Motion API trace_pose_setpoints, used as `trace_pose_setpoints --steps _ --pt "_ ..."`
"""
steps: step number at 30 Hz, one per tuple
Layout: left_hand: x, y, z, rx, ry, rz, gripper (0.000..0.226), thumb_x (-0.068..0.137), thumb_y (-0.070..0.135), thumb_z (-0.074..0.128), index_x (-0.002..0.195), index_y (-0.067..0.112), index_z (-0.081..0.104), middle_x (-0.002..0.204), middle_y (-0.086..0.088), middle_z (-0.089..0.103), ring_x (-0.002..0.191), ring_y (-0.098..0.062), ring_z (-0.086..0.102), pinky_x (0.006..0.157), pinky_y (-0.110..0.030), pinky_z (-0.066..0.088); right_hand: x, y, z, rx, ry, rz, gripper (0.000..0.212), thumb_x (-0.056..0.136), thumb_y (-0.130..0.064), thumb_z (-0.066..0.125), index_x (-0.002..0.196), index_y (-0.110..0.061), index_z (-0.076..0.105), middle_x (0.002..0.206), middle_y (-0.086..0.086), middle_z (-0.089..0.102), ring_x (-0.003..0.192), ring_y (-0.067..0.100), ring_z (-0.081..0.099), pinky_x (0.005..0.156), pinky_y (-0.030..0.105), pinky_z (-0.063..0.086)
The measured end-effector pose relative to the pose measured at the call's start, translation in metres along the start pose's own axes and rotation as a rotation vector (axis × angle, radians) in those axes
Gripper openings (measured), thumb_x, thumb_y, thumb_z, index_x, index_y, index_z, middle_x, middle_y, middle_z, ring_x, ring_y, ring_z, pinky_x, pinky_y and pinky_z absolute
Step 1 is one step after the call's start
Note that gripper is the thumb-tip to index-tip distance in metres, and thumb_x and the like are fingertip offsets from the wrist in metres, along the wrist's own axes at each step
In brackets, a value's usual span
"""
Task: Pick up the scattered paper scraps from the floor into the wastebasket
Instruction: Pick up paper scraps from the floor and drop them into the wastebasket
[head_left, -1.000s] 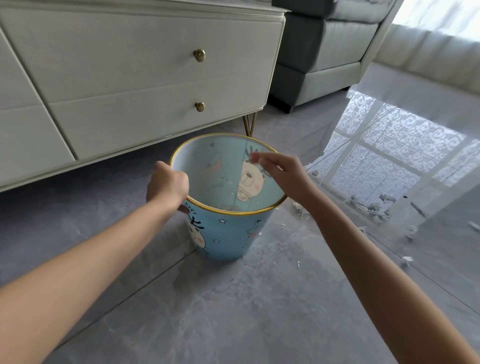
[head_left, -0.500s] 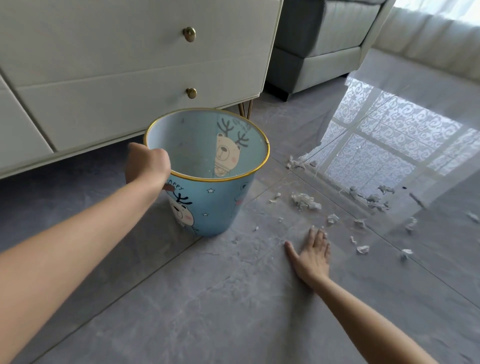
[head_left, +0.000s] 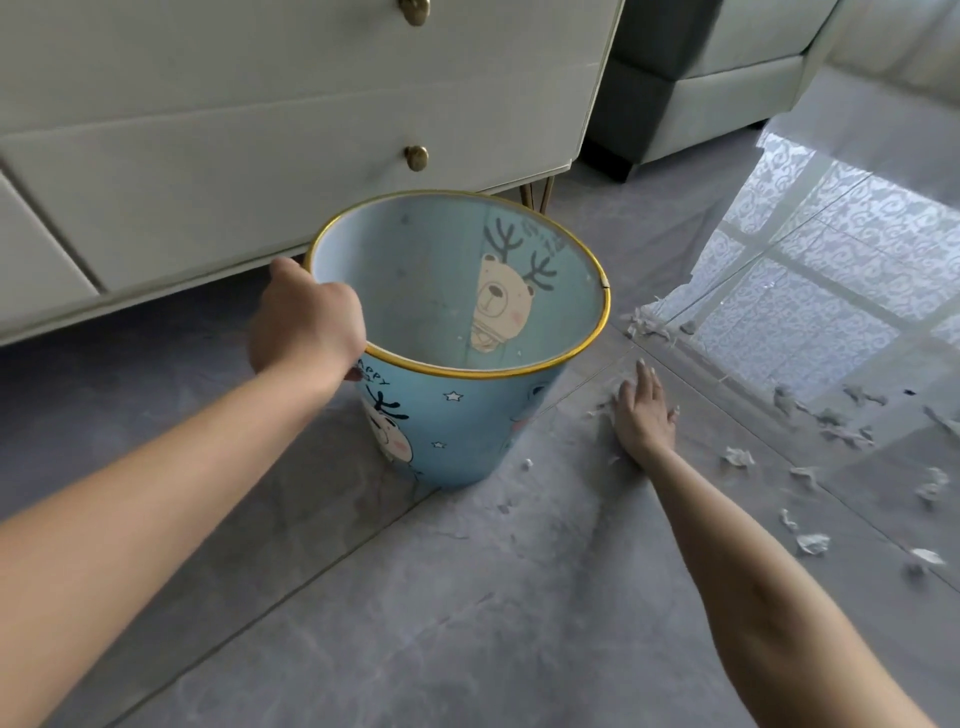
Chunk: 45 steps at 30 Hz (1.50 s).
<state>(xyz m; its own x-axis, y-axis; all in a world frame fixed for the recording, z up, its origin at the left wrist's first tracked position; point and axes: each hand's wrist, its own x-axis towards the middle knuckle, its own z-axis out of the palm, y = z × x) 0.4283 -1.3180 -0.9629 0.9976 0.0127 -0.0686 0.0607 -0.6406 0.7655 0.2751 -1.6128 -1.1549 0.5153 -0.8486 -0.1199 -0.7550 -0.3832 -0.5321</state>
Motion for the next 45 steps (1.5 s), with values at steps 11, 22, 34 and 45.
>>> trace_pose_setpoints --steps 11,22,34,45 --pt "0.001 -0.002 -0.001 0.089 0.026 0.008 0.040 0.092 0.012 0.037 0.129 0.001 0.044 0.136 -0.018 0.051 0.120 -0.040 0.050 0.079 -0.039 0.038 -0.063 -0.038 0.040 -0.287 -0.217 -0.476 0.060 0.090 -0.059 0.038 0.144 -0.036 0.029 0.157 -0.001 0.014 0.145 0.028 0.011 0.118 0.045 0.016" --pt "-0.006 0.004 -0.004 0.068 0.029 -0.017 0.044 0.090 0.014 0.036 0.132 0.002 0.043 0.137 -0.017 0.051 0.122 -0.038 0.049 0.084 -0.038 0.045 -0.077 0.023 -0.011 -0.582 -0.232 -0.752 0.090 0.082 -0.065 -0.018 0.142 -0.026 0.037 0.151 0.004 0.032 0.139 0.027 0.030 0.115 0.037 0.013" --pt "-0.020 0.006 -0.011 0.101 0.010 -0.033 0.044 0.093 0.012 0.035 0.136 0.002 0.037 0.140 -0.017 0.047 0.126 -0.038 0.048 0.089 -0.041 0.045 -0.152 0.083 -0.027 -0.330 -0.240 -0.422 0.081 0.087 -0.067 0.005 0.147 -0.015 0.026 0.156 -0.004 0.012 0.145 0.014 0.009 0.116 0.023 0.007" --pt "-0.039 0.002 -0.015 0.031 -0.018 -0.027 0.042 0.090 0.008 0.034 0.133 0.004 0.037 0.139 -0.015 0.048 0.123 -0.040 0.048 0.081 -0.050 0.057 -0.159 0.070 -0.094 -0.293 -0.059 -0.100 0.051 0.087 -0.059 0.044 0.118 -0.019 0.044 0.092 0.003 0.064 0.075 0.021 0.060 0.065 0.031 0.043"
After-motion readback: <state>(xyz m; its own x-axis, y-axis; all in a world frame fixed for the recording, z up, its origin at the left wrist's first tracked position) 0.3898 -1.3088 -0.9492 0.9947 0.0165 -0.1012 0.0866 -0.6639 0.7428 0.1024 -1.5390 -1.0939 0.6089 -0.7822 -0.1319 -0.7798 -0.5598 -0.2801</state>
